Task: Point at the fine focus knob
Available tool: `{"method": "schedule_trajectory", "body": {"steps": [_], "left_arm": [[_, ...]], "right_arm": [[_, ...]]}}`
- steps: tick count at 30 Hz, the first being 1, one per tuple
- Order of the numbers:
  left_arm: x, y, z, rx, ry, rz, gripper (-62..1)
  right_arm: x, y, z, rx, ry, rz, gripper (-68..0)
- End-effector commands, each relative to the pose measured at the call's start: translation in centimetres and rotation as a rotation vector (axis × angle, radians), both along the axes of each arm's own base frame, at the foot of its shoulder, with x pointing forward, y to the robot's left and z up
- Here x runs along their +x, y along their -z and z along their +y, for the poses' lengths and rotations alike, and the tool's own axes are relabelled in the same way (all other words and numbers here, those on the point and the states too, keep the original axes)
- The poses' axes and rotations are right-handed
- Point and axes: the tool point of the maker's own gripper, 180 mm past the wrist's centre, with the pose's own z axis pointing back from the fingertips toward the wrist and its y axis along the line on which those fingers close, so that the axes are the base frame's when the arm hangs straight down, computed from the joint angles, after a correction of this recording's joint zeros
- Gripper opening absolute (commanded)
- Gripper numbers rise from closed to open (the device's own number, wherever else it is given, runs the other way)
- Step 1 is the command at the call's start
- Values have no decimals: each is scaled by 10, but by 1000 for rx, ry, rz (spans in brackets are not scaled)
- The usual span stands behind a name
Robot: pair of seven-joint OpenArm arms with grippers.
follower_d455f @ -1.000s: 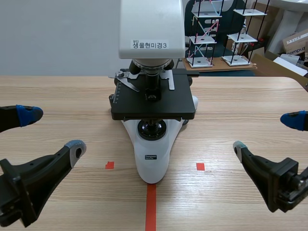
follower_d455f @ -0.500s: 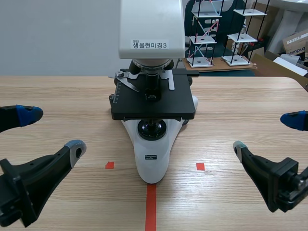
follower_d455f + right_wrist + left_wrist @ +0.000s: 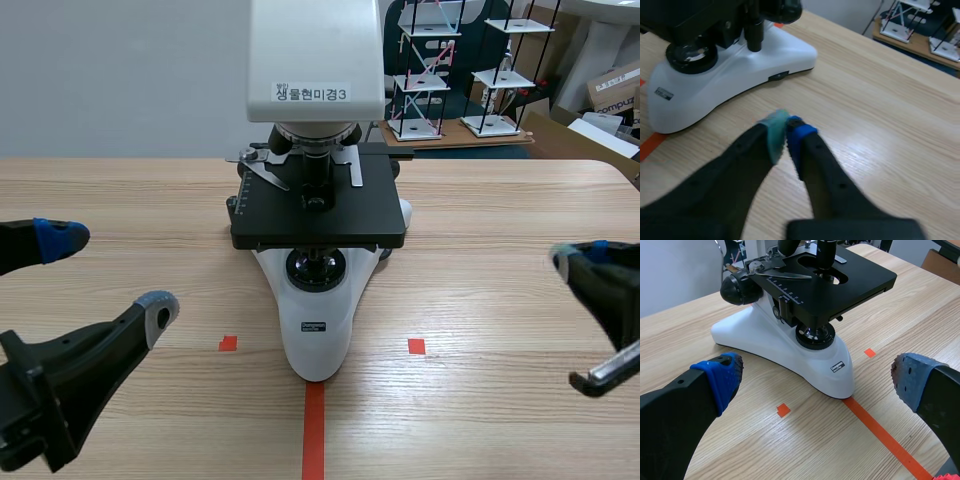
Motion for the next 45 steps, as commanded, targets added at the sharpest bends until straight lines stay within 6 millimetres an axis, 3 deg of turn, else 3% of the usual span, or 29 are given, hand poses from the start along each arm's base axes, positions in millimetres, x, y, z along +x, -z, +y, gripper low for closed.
{"method": "schedule_trajectory", "body": {"steps": [1, 13, 21, 29, 41, 45], "left_arm": [[0, -4, 0, -17, -6, -9, 14], [0, -4, 0, -17, -6, -9, 14], [0, -4, 0, -17, -6, -9, 14], [0, -4, 0, -17, -6, -9, 14], [0, -4, 0, -18, -5, -10, 14], [0, -4, 0, -17, -5, -9, 14]], "right_arm": [[10, -8, -9, 5, 44, -50, -676], [39, 20, -63, 34, 129, -97, -676], [79, 29, -91, 46, 138, -124, -676], [119, 28, -73, 37, 33, -163, -676], [172, 4, -60, 53, -64, -209, -676], [178, 3, -46, 67, -154, -177, -676]]}}
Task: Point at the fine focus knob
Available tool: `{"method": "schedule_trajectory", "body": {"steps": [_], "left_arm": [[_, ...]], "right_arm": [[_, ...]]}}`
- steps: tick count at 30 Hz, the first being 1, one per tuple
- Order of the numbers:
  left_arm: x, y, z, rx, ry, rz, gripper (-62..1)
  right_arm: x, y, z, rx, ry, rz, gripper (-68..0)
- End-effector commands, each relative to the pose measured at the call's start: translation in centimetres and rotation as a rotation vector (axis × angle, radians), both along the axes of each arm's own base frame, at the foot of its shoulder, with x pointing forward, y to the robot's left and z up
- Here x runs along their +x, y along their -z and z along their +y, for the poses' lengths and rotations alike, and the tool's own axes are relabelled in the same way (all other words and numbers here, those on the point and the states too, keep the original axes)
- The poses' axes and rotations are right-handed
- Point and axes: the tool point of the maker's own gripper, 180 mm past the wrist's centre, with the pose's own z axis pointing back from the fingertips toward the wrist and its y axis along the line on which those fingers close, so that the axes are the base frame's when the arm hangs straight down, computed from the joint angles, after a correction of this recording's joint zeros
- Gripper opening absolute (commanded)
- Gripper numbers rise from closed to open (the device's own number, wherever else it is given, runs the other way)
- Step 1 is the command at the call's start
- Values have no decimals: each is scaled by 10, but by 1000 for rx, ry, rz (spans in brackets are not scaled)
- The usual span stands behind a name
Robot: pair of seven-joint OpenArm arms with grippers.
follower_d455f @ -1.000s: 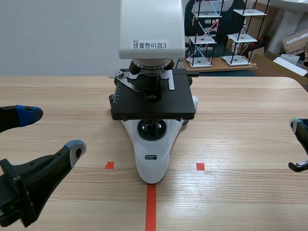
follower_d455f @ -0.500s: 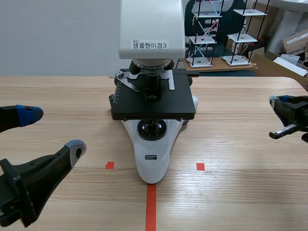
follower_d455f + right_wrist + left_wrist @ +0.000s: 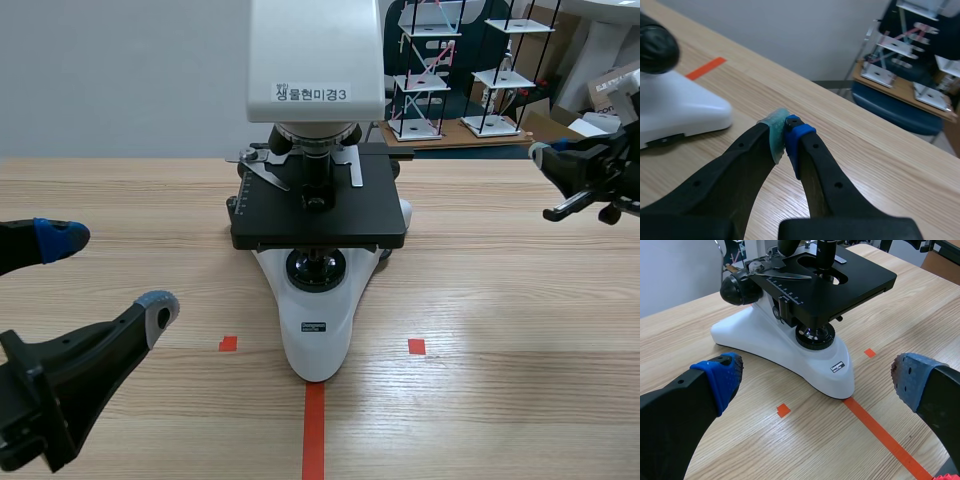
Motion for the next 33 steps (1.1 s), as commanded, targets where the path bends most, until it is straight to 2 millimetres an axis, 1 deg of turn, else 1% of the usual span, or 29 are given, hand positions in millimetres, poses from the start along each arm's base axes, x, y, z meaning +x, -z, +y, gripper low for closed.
{"method": "schedule_trajectory", "body": {"steps": [1, 3, 7, 13, 33], "left_arm": [[0, -4, 0, -17, -5, -9, 14], [0, -4, 0, -17, -5, -9, 14], [0, -4, 0, -17, -5, -9, 14], [0, -4, 0, -18, -5, -10, 14], [0, -4, 0, -18, -5, -10, 14]], "right_arm": [[7, -18, 6, 10, -26, -47, -676], [7, -16, 13, 1, -63, -31, -676], [12, -17, 21, -41, -87, -40, -676], [14, -17, 30, -50, -104, -44, -676], [13, -16, 37, -45, -124, -51, -676]]}}
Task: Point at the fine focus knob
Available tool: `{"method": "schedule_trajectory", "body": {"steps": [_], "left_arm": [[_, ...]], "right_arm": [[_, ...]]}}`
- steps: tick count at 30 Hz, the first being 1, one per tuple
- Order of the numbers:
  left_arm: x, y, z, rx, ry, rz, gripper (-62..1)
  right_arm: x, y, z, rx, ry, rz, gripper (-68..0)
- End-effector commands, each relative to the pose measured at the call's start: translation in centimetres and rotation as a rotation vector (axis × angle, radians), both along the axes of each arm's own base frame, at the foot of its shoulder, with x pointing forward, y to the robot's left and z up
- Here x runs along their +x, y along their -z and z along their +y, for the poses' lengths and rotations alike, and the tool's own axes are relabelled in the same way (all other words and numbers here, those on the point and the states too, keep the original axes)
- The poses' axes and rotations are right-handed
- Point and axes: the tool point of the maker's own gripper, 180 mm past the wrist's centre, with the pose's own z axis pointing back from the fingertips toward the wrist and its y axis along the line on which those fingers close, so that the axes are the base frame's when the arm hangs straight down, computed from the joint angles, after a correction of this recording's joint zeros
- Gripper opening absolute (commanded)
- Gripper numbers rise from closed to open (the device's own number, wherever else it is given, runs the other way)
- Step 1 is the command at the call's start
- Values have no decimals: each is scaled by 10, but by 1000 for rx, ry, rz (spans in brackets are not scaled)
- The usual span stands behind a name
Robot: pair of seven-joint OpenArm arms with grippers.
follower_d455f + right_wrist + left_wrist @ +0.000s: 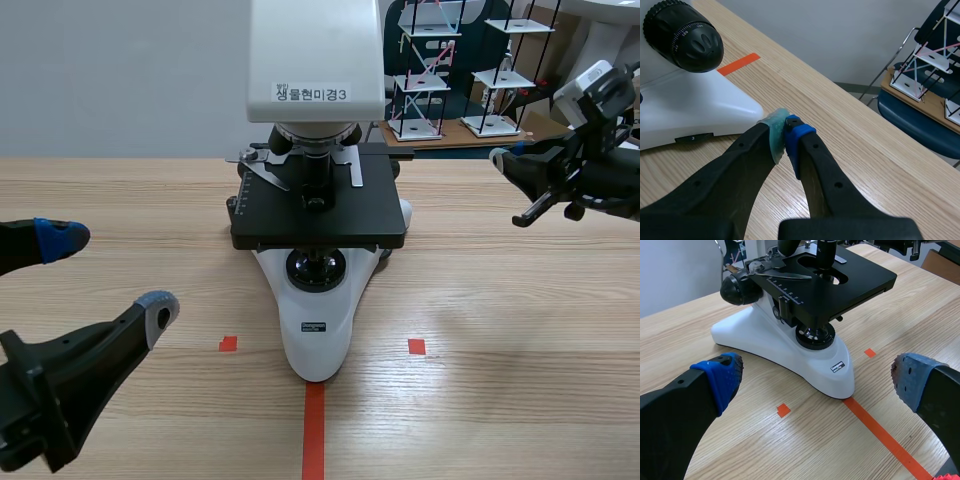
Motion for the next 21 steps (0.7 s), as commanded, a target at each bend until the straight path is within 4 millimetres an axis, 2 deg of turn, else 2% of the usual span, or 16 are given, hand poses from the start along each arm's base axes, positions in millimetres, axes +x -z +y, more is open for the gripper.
{"method": "schedule_trajectory", "body": {"steps": [1, 21], "left_arm": [[0, -4, 0, -18, -6, -10, 14], [0, -4, 0, -18, -6, -10, 14]], "right_arm": [[7, -22, 2, 13, -18, -58, -676], [7, -21, 4, 10, -24, -55, -676]]}}
